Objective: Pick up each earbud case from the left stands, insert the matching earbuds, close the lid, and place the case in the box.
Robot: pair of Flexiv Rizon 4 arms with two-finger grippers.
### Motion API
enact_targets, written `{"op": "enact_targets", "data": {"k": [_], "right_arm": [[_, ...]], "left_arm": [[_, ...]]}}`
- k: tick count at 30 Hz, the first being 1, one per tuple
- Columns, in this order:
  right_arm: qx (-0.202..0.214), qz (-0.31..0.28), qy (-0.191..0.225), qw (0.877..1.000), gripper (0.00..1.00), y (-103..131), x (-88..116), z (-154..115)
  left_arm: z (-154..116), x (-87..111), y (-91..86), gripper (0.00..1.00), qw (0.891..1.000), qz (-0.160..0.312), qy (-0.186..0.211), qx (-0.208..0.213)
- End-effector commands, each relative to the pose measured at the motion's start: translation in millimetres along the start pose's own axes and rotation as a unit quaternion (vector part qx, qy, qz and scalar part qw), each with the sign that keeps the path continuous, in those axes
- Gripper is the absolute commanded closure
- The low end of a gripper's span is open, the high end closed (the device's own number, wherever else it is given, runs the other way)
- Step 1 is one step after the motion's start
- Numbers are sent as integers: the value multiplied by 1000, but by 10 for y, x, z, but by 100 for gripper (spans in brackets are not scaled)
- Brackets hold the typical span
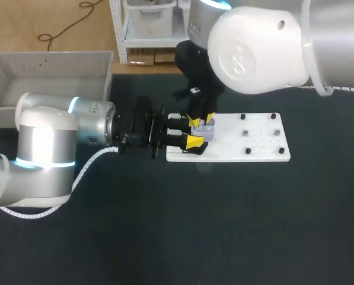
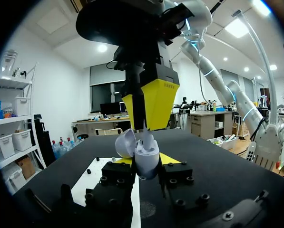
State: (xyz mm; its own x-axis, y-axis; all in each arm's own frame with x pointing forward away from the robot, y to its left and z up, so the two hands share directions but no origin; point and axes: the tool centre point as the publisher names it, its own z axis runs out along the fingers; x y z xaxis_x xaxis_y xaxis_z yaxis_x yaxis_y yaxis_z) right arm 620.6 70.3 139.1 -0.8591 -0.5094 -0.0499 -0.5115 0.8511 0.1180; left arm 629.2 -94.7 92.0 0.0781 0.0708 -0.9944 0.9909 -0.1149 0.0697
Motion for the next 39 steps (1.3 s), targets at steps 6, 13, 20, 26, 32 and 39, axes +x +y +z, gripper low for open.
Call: {"op": "enact_targets", "data": {"k": [6,13,20,26,32,39], "right_arm": [[-8,-2,3,1000,100,2,-60,54],[-8,-4,10,1000,100,-9,-100,107],[-8,-9,21,1000,100,-2,-149,150],[-7,-8,6,1000,0,41,-75,9],[-10,-10,-8,1000,0,76,103,-235],[10,65,-17,998,0,-178,5,-320]], "left_arm": [[4,-2,-3,100,1000,0,1,-1],[4,-2,-3,100,1000,0,1,-1],[4,-2,-3,100,1000,0,1,-1],[4,-2,-3,100,1000,0,1,-1],[4,-2,-3,100,1000,0,1,-1],[4,-2,-3,100,1000,0,1,-1]]}}
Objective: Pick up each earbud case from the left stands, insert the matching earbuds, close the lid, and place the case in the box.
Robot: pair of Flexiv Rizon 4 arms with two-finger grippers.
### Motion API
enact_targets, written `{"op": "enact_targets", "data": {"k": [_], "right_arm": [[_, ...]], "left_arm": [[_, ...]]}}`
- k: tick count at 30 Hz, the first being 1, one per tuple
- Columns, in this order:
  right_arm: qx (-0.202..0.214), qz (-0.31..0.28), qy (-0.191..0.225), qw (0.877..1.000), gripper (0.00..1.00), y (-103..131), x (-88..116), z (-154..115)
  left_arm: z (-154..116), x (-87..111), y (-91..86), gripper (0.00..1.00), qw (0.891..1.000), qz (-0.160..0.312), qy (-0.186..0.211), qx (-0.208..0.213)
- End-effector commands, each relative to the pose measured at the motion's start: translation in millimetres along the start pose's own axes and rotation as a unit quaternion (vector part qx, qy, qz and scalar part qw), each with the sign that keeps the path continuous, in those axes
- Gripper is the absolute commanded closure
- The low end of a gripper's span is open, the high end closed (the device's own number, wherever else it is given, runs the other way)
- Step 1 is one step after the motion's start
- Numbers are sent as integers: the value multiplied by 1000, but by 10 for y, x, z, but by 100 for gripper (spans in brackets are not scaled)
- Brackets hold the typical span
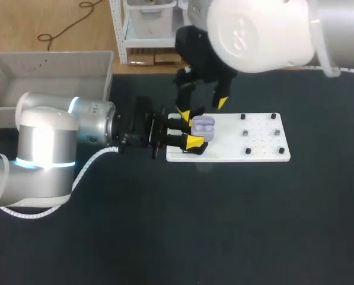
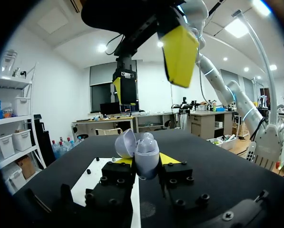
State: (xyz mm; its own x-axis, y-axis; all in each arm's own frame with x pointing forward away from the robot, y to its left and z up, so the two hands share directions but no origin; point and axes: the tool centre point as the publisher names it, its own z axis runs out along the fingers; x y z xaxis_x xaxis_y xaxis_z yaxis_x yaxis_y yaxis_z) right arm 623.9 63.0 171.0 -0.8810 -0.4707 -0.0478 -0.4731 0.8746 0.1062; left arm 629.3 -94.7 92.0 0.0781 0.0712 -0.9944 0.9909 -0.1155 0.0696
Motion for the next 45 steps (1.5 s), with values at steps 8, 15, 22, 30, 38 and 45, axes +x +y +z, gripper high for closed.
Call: {"op": "enact_targets", "data": {"k": [8,15,22,30,38,45], "right_arm": [[2,195,-30,980,0,-476,-218,160],[14,241,-16,970,0,-705,-294,374],[8,235,13,972,0,-722,-217,548],[1,227,30,974,0,-584,-21,590],[-1,214,35,976,0,-477,44,597],[32,220,-54,974,0,-495,185,150]], "left_arm": [[3,-2,-3,100,1000,0,1,-1],[3,-2,-3,100,1000,0,1,-1],[3,-2,-3,100,1000,0,1,-1],[3,-2,-3,100,1000,0,1,-1],[3,-2,-3,100,1000,0,1,-1],[3,-2,-3,100,1000,0,1,-1]]}}
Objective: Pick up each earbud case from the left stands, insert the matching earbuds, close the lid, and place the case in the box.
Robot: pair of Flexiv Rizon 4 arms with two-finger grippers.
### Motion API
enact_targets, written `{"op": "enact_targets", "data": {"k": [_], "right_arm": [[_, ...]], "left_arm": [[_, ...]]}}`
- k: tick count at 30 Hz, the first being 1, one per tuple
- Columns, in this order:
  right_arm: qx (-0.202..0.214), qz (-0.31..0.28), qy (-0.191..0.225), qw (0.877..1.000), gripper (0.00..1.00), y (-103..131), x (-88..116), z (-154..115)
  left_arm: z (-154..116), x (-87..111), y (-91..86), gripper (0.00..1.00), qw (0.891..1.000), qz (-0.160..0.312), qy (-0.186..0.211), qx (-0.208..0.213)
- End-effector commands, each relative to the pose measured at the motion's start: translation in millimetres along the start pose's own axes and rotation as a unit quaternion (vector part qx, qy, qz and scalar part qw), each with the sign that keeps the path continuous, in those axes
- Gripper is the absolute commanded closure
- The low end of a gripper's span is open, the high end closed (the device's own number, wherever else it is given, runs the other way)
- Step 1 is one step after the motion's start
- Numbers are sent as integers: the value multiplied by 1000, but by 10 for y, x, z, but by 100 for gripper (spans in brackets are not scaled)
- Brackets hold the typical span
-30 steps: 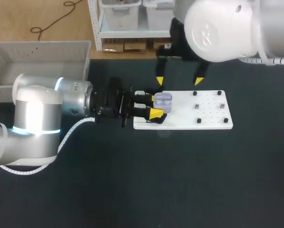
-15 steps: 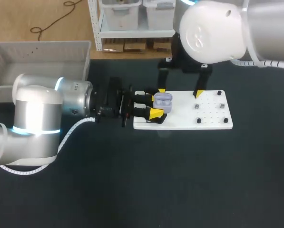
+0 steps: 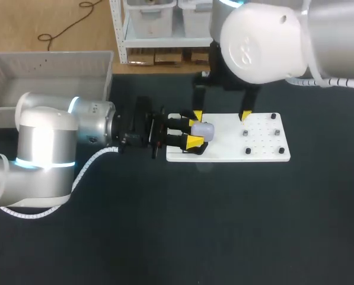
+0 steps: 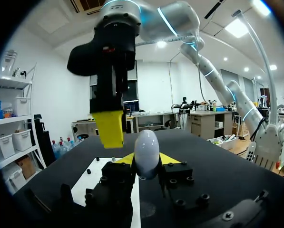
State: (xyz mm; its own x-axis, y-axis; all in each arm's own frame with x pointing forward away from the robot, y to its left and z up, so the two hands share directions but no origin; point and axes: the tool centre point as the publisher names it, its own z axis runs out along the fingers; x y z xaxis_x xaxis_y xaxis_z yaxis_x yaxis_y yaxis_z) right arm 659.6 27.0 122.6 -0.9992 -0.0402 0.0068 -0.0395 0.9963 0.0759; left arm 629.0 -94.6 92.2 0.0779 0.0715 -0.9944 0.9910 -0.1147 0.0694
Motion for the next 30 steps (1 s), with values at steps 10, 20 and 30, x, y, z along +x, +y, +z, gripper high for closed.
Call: {"op": "enact_targets", "data": {"k": [10,20,30], "right_arm": [[-44,-114,-142,982,0,-288,741,-720],[-75,-139,-165,974,0,-345,815,-759],[-75,-139,-165,974,0,-345,815,-759]], "left_arm": [[-149,-233,4,100,997,-54,-10,-54],[-625,-711,84,100,981,-87,-26,-173],[-1658,-965,489,100,939,-36,5,-342]]}}
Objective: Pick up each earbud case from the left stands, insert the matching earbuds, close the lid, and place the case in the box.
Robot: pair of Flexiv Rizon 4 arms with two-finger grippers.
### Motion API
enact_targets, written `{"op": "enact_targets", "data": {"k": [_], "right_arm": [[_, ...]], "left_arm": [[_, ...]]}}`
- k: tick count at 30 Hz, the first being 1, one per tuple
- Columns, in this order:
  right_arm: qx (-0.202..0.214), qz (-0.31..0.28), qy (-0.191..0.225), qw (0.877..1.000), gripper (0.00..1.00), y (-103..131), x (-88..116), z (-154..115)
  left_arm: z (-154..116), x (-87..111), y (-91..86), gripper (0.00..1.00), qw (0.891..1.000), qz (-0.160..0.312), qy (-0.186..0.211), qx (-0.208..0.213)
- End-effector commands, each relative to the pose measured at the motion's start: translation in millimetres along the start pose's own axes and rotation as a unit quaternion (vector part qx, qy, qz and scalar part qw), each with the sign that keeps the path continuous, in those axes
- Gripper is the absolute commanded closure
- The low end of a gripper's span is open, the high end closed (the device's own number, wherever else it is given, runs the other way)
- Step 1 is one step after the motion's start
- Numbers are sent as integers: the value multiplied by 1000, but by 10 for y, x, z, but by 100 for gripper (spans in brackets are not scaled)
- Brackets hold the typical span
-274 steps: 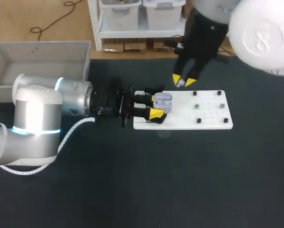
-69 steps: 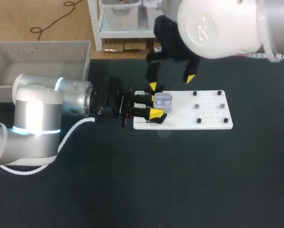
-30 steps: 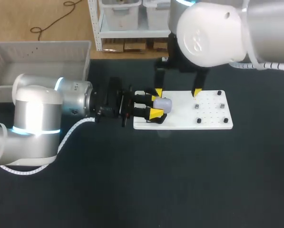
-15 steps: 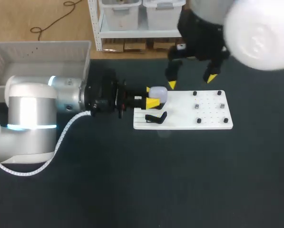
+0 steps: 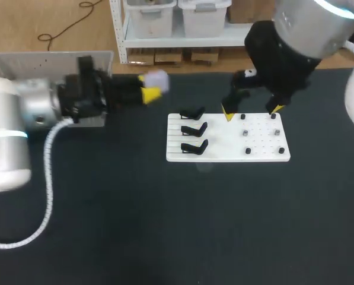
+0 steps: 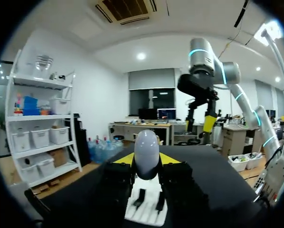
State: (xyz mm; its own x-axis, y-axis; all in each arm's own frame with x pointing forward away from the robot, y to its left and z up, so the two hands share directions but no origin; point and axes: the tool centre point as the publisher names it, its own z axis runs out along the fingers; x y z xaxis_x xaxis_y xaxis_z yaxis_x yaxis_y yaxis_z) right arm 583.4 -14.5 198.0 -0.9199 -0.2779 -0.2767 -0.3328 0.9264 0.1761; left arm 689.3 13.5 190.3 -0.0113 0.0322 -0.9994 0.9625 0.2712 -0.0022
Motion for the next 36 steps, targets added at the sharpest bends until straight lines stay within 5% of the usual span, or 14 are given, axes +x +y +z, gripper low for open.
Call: {"op": "enact_targets", "data": {"k": [1,9,21,26,32,34,35,36], "right_arm": [[1,1,-41,999,0,-10,39,5],[1,1,-41,999,0,-10,39,5],[1,1,-41,999,0,-10,39,5],[1,1,-41,999,0,-10,39,5],[1,1,-41,999,0,-10,39,5],[1,1,-41,999,0,-10,39,5],[1,1,-41,999,0,-10,39,5],[1,1,-41,999,0,-10,39,5]], "left_arm": [[-511,-135,186,100,984,16,14,-176],[-1082,-107,979,100,957,26,32,-288],[-1544,542,2255,100,929,13,101,-355],[-1623,731,2525,100,926,3,120,-359],[-1668,778,2563,100,926,-1,128,-355],[-1694,766,2551,44,927,-2,131,-352],[-1712,751,2542,0,927,-3,132,-350],[-1730,732,2532,0,928,-3,132,-350]]}}
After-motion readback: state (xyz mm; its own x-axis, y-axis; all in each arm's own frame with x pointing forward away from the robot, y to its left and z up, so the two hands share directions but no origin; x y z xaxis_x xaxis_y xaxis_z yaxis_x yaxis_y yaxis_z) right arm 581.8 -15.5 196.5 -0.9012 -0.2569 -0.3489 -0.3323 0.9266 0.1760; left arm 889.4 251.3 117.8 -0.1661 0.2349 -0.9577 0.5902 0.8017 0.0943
